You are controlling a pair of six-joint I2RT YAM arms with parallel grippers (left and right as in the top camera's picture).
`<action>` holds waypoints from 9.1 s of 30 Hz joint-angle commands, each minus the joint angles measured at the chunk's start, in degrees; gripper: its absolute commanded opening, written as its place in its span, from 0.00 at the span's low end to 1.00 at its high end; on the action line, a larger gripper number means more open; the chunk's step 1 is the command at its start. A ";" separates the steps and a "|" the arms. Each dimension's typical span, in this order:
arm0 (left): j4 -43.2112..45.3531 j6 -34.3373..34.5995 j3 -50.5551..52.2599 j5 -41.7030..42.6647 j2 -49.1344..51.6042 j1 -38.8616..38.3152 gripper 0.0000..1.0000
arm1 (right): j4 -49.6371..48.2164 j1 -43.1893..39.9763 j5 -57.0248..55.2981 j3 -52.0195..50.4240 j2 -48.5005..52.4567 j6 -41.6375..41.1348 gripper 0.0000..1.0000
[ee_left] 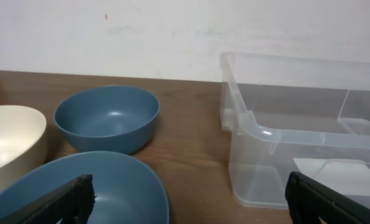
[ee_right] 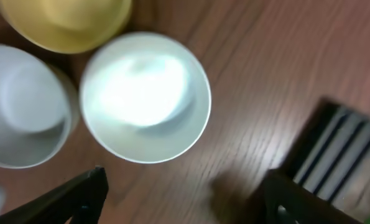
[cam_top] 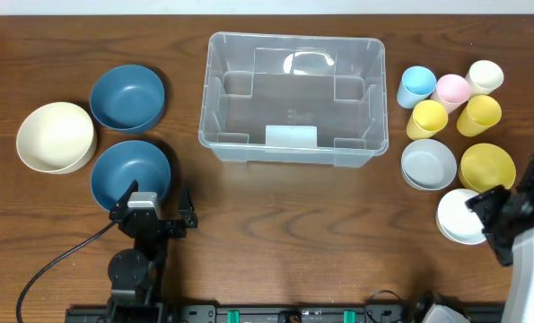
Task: Pack container
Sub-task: 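Move right gripper to the white bowl and grasp its rim, then lift the white bowl with right gripper and carry it over the bin, then lower the white bowl into the bin and open right gripper, then move right gripper to the grey bowl and grasp its rim, then carry the grey bowl over the bin and stack it on the white bowl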
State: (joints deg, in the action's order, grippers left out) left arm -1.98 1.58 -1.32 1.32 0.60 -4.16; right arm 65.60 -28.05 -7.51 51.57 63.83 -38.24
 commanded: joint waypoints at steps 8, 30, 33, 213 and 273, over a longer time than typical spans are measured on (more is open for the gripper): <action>-2.08 0.46 1.09 -0.52 -0.33 0.24 0.98 | -9.90 -0.92 3.28 -8.98 6.86 2.34 0.73; -2.08 0.46 1.09 -0.52 -0.33 0.24 0.98 | -20.09 -0.92 3.30 -19.43 8.61 2.36 0.20; -2.10 0.46 1.09 -0.50 -0.33 0.24 0.98 | -18.78 -0.90 3.52 -19.45 8.61 2.97 0.12; -2.10 0.46 1.09 -0.52 -0.33 0.24 0.98 | -33.42 13.44 6.47 -13.03 19.56 -0.79 0.01; -2.10 0.46 1.09 -0.50 -0.33 0.24 0.98 | -28.65 43.34 1.49 42.45 53.09 19.45 0.01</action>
State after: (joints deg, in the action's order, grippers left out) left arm -1.98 1.69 -1.32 1.32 0.60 -4.16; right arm 37.52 14.85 -5.04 92.64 115.13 -19.66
